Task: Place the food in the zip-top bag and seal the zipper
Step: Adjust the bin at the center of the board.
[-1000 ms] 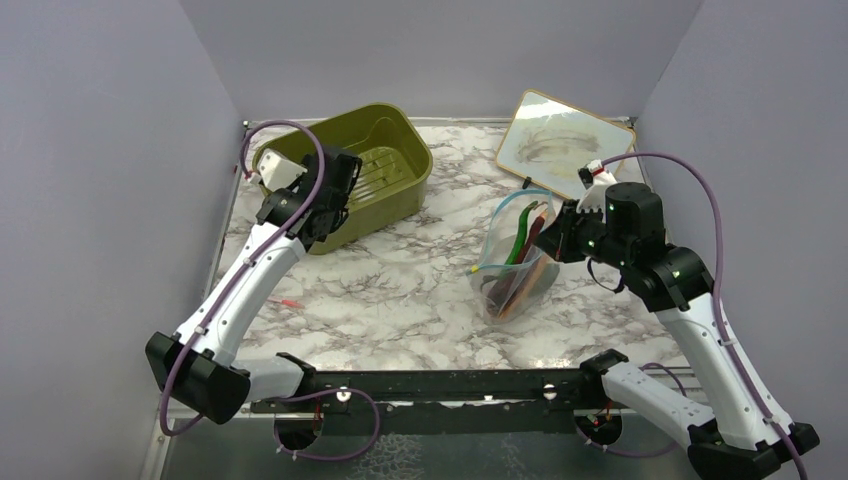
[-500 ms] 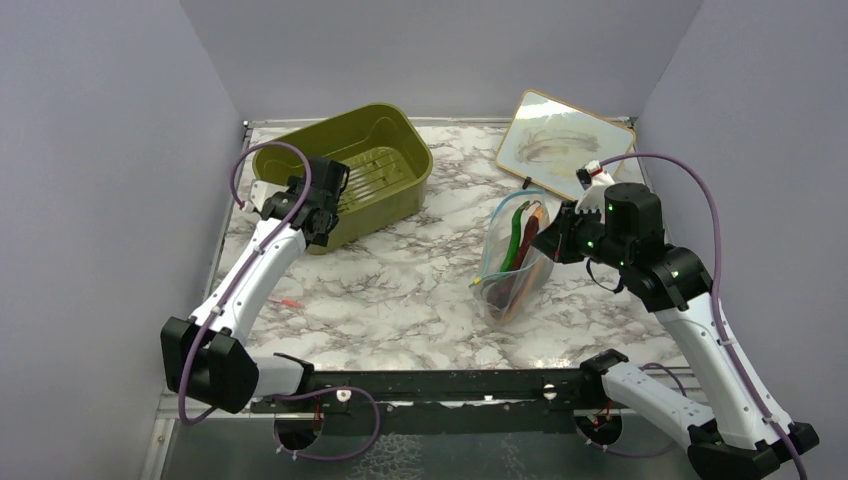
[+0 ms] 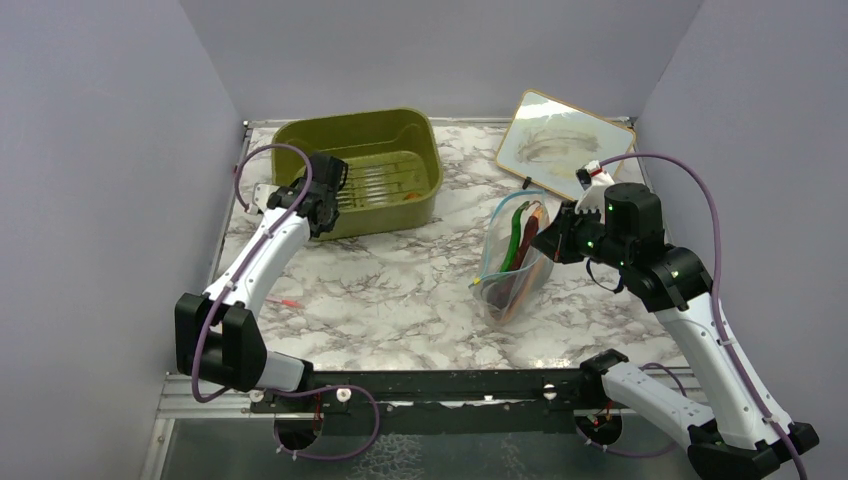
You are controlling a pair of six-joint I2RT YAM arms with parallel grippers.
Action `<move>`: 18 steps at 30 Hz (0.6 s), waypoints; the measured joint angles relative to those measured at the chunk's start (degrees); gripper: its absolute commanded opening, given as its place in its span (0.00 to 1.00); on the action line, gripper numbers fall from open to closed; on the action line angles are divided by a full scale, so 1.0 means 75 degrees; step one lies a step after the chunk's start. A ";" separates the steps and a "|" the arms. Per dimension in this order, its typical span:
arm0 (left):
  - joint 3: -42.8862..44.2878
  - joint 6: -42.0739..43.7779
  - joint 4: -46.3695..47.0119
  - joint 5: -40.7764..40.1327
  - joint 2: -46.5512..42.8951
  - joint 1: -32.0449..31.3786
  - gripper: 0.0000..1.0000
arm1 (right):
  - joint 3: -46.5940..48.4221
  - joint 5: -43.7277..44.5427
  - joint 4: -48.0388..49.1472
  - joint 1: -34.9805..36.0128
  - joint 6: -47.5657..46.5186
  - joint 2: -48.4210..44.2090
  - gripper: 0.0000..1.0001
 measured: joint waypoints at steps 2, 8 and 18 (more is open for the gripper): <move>0.0000 -0.0017 0.0119 -0.0055 -0.0003 0.0076 0.04 | 0.0000 0.0000 0.0000 0.0000 0.0000 0.0000 0.01; 0.0015 0.1049 -0.0020 -0.0122 0.0000 0.0058 0.00 | 0.0000 0.0000 0.0000 0.0000 0.0000 -0.0003 0.01; 0.0338 0.4097 0.0641 -0.0752 0.0236 0.0440 0.00 | 0.0000 -0.0012 -0.0006 0.0000 0.0006 -0.0064 0.01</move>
